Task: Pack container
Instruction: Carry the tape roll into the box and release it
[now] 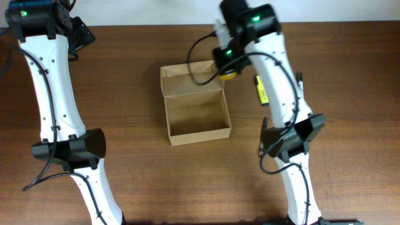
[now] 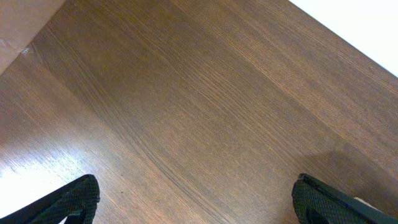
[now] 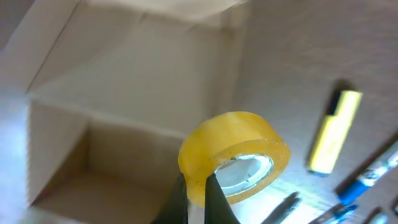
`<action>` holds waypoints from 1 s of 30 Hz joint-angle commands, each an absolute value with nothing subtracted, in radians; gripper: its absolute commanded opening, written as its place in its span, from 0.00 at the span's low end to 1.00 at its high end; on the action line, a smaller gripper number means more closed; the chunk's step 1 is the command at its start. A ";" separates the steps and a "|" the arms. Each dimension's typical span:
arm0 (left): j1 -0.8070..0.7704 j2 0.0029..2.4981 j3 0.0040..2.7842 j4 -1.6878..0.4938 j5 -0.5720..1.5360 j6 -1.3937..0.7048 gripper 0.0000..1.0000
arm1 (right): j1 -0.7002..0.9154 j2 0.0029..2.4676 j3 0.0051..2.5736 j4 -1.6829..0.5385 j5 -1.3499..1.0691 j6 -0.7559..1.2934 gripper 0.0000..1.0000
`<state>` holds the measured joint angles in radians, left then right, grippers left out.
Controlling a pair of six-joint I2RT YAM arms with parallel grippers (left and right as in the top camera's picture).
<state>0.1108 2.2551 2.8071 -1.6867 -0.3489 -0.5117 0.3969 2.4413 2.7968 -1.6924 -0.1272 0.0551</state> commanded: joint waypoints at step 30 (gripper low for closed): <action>0.114 2.223 2.818 -1.687 -0.360 -0.499 1.00 | 0.687 2.418 2.378 -1.536 0.055 0.001 0.04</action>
<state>0.1108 2.2551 2.8071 -1.6867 -0.3489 -0.5117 0.7036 2.4401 2.3596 -1.5394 0.0303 0.0174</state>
